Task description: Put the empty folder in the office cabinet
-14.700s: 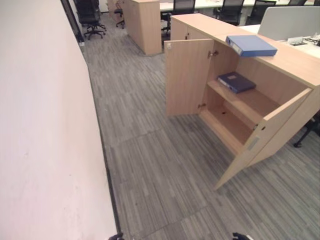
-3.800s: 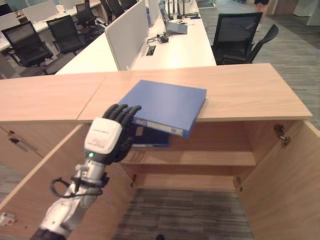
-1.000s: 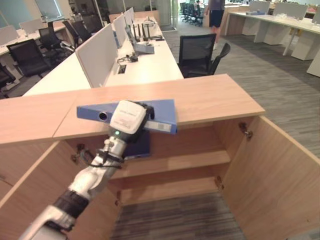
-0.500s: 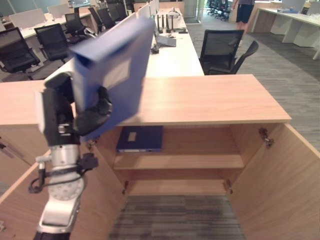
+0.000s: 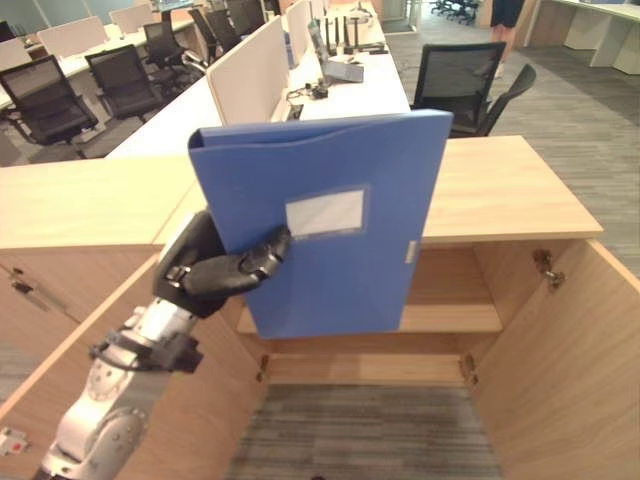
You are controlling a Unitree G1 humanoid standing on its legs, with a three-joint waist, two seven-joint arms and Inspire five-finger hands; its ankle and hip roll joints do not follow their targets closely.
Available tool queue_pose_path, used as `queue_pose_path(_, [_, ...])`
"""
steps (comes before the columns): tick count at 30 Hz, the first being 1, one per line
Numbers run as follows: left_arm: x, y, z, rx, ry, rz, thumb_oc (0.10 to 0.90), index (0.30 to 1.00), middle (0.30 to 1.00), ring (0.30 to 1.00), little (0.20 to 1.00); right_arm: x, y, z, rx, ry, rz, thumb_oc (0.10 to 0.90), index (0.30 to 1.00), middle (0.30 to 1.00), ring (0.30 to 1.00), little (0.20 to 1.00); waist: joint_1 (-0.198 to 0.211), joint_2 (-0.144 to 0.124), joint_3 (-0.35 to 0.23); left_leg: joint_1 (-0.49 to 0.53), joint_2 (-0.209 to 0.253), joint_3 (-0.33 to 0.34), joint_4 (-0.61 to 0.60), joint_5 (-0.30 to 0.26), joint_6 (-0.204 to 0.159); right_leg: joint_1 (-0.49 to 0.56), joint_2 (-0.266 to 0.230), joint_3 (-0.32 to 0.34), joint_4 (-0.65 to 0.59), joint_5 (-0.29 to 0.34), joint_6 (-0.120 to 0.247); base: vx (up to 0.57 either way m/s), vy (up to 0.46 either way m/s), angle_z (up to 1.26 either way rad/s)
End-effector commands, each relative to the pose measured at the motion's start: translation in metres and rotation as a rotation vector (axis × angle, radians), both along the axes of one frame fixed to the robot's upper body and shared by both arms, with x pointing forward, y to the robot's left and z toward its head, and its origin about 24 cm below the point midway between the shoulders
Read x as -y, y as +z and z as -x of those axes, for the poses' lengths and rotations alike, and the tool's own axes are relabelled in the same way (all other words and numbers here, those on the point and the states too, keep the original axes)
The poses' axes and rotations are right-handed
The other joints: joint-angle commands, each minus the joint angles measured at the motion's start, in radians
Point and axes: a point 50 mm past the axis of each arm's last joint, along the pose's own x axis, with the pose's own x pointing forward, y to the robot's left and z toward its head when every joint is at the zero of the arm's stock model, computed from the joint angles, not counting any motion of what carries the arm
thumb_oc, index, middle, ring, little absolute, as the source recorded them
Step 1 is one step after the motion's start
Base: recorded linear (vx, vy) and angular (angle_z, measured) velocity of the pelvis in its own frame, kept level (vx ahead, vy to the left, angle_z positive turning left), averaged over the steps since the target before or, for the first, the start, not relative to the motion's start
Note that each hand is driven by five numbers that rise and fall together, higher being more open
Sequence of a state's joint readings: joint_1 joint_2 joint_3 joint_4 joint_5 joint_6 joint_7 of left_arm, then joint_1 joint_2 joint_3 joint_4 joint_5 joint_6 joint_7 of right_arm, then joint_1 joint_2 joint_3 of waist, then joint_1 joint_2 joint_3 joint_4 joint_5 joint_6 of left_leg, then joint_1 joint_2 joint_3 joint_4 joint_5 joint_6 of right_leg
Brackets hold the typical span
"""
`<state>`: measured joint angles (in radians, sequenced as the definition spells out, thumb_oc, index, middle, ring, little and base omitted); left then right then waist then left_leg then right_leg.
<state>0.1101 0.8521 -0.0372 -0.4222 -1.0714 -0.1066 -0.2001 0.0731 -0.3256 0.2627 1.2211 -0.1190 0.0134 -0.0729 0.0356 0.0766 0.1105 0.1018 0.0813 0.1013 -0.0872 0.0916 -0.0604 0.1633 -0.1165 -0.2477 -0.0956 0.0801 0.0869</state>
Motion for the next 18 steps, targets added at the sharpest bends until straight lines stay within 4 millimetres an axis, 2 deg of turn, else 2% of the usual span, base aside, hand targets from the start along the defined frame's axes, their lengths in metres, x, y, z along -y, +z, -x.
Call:
queue_pose_path(1, [0.019, 0.055, 0.001, 0.251, -0.151, 0.023, 0.400, 0.300, 0.300, 0.300, 0.300, 0.008, 0.008, -0.034, 0.067, 0.081, 0.045, 0.800, 0.900, 0.900, 0.900, 0.900, 0.000, -0.028, 0.008, 0.063, -0.040, -0.031, 0.000, -0.142, -0.011, 0.045, 0.029, 0.040, 0.008, -0.158, 0.018, 0.00, 0.000, 0.00])
queue_pose_path(4, [0.021, 0.040, -0.005, 0.188, -0.138, 0.014, 0.400, 0.300, 0.300, 0.300, 0.300, 0.003, 0.010, -0.044, 0.128, 0.014, 0.001, 0.800, 0.900, 0.900, 0.900, 0.900, -0.003, -0.027, 0.008, 0.063, -0.042, -0.031, 0.000, -0.142, -0.009, 0.046, 0.028, 0.039, 0.009, -0.157, 0.018, 0.00, 0.000, 0.00])
queue_pose_path(5, [0.021, 0.037, -0.006, 0.178, -0.130, 0.015, 0.400, 0.300, 0.300, 0.300, 0.300, 0.001, 0.012, -0.052, 0.184, -0.050, -0.036, 0.800, 0.900, 0.900, 0.900, 0.900, -0.004, -0.027, 0.008, 0.064, -0.042, -0.030, 0.000, -0.143, -0.008, 0.045, 0.027, 0.039, 0.009, -0.157, 0.018, 0.00, 0.000, 0.00])
queue_pose_path(6, [0.019, 0.032, -0.006, 0.157, -0.117, 0.026, 0.400, 0.300, 0.300, 0.300, 0.300, -0.005, 0.018, -0.070, 0.294, -0.149, -0.120, 0.800, 0.900, 0.900, 0.900, 0.900, -0.006, -0.027, 0.008, 0.064, -0.042, -0.028, 0.000, -0.144, -0.008, 0.043, 0.027, 0.041, 0.011, -0.157, 0.018, 0.00, 0.000, 0.00])
queue_pose_path(7, [0.014, 0.028, -0.008, 0.141, -0.096, 0.028, 0.400, 0.300, 0.300, 0.300, 0.300, -0.011, 0.031, -0.094, 0.441, -0.227, -0.239, 0.800, 0.900, 0.900, 0.900, 0.900, -0.007, -0.028, 0.008, 0.064, -0.041, -0.025, 0.000, -0.144, -0.009, 0.041, 0.026, 0.041, 0.011, -0.156, 0.018, 0.02, 0.019, -0.04])
queue_pose_path(8, [0.011, 0.026, -0.009, 0.130, -0.080, 0.040, 0.400, 0.300, 0.300, 0.300, 0.300, -0.012, 0.042, -0.109, 0.532, -0.267, -0.305, 0.800, 0.900, 0.900, 0.900, 0.900, -0.008, -0.029, 0.008, 0.064, -0.041, -0.023, 0.000, -0.143, -0.010, 0.040, 0.026, 0.042, 0.011, -0.156, 0.018, 0.01, 0.019, -0.08])
queue_pose_path(9, [0.005, 0.022, -0.011, 0.114, -0.055, 0.039, 0.400, 0.300, 0.300, 0.300, 0.300, -0.012, 0.066, -0.129, 0.694, -0.319, -0.424, 0.800, 0.900, 0.900, 0.900, 0.900, -0.010, -0.029, 0.007, 0.067, -0.040, -0.018, 0.000, -0.145, -0.011, 0.039, 0.026, 0.044, 0.012, -0.155, 0.019, 0.01, 0.019, -0.14])
queue_pose_path(10, [0.001, 0.019, -0.012, 0.109, -0.035, 0.023, 0.400, 0.300, 0.300, 0.300, 0.300, -0.010, 0.082, -0.141, 0.785, -0.328, -0.487, 0.800, 0.900, 0.900, 0.900, 0.900, -0.011, -0.030, 0.007, 0.067, -0.040, -0.016, 0.000, -0.145, -0.012, 0.038, 0.025, 0.045, 0.012, -0.154, 0.020, 0.01, 0.028, -0.13])
queue_pose_path(11, [-0.008, 0.016, -0.012, 0.110, 0.010, 0.002, 0.400, 0.300, 0.300, 0.300, 0.300, -0.006, 0.109, -0.155, 0.912, -0.293, -0.552, 0.800, 0.900, 0.900, 0.900, 0.900, -0.012, -0.032, 0.004, 0.069, -0.040, -0.013, 0.000, -0.145, -0.013, 0.037, 0.025, 0.047, 0.012, -0.153, 0.021, 0.01, 0.023, -0.10])
queue_pose_path(12, [-0.012, 0.014, -0.013, 0.111, 0.027, -0.005, 0.400, 0.300, 0.300, 0.300, 0.300, -0.004, 0.123, -0.161, 0.964, -0.256, -0.572, 0.800, 0.900, 0.900, 0.900, 0.900, -0.014, -0.034, 0.003, 0.069, -0.040, -0.013, 0.000, -0.145, -0.014, 0.038, 0.025, 0.047, 0.012, -0.153, 0.022, 0.02, 0.024, -0.04])
queue_pose_path(13, [-0.019, 0.010, -0.015, 0.108, 0.064, -0.011, 0.400, 0.300, 0.300, 0.300, 0.300, 0.003, 0.148, -0.170, 1.068, -0.229, -0.611, 0.800, 0.900, 0.900, 0.900, 0.900, -0.016, -0.039, -0.001, 0.070, -0.040, -0.011, 0.000, -0.145, -0.014, 0.039, 0.024, 0.047, 0.012, -0.152, 0.022, 0.00, 0.000, 0.00])
queue_pose_path(14, [-0.022, 0.009, -0.016, 0.111, 0.080, -0.020, 0.400, 0.300, 0.300, 0.300, 0.300, 0.006, 0.156, -0.173, 1.099, -0.222, -0.625, 0.800, 0.900, 0.900, 0.900, 0.900, -0.017, -0.040, -0.003, 0.070, -0.040, -0.010, 0.000, -0.145, -0.015, 0.039, 0.024, 0.047, 0.012, -0.152, 0.022, 0.00, 0.000, 0.00])
queue_pose_path(15, [-0.030, 0.010, -0.018, 0.124, 0.119, -0.031, 0.400, 0.300, 0.300, 0.300, 0.300, 0.011, 0.173, -0.180, 1.148, -0.193, -0.654, 0.800, 0.900, 0.900, 0.900, 0.900, -0.018, -0.042, -0.005, 0.069, -0.039, -0.010, 0.000, -0.145, -0.015, 0.037, 0.024, 0.047, 0.011, -0.151, 0.022, 0.00, 0.000, 0.00])
queue_pose_path(18, [-0.042, 0.012, -0.019, 0.151, 0.174, -0.050, 0.400, 0.300, 0.300, 0.300, 0.300, 0.018, 0.197, -0.185, 1.202, -0.126, -0.695, 0.800, 0.900, 0.900, 0.900, 0.900, -0.020, -0.049, -0.008, 0.068, -0.039, -0.009, 0.000, -0.145, -0.015, 0.035, 0.025, 0.048, 0.010, -0.151, 0.022, 0.00, 0.000, 0.00])
